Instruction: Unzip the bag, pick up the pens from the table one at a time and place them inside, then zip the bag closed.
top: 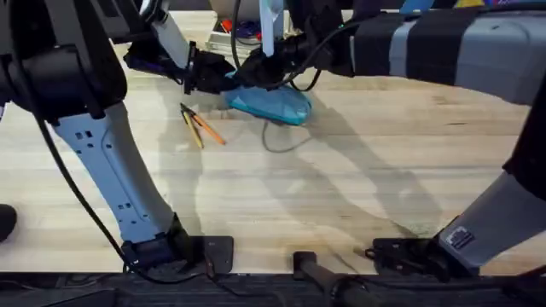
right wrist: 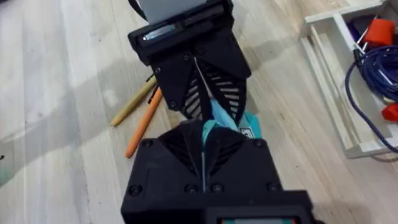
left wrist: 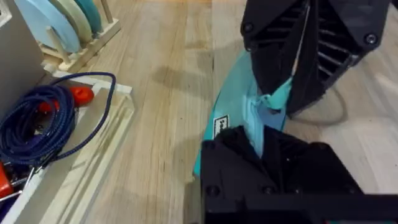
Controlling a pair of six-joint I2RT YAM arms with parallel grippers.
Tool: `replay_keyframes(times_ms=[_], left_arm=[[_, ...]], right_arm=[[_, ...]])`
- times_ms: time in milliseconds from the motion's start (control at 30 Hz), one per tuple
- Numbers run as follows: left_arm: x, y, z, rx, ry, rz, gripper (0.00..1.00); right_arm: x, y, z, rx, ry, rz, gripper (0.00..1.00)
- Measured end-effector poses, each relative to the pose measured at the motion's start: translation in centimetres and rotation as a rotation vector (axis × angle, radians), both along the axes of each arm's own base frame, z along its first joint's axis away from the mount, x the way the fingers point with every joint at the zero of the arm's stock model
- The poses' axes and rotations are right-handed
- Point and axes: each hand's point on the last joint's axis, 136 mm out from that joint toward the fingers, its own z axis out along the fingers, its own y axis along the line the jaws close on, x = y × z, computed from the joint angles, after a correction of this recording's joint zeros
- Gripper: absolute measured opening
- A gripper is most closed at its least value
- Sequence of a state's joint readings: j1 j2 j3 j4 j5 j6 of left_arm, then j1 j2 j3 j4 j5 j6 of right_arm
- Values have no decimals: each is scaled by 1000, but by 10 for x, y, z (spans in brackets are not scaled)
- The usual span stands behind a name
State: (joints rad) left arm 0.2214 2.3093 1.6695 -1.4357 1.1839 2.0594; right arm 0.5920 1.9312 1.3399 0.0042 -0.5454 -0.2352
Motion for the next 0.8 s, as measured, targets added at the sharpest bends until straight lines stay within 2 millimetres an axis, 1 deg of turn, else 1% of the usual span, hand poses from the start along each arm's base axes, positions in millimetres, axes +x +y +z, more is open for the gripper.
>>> replay_keyframes(times_ms=[600, 800], left_arm=[[0, 0, 0, 0, 0, 0, 42], [0, 0, 0, 1, 0, -1, 42]], right_arm=[[0, 0, 0, 0, 2, -2, 31], [-3, -1, -3, -10, 19, 0, 31]])
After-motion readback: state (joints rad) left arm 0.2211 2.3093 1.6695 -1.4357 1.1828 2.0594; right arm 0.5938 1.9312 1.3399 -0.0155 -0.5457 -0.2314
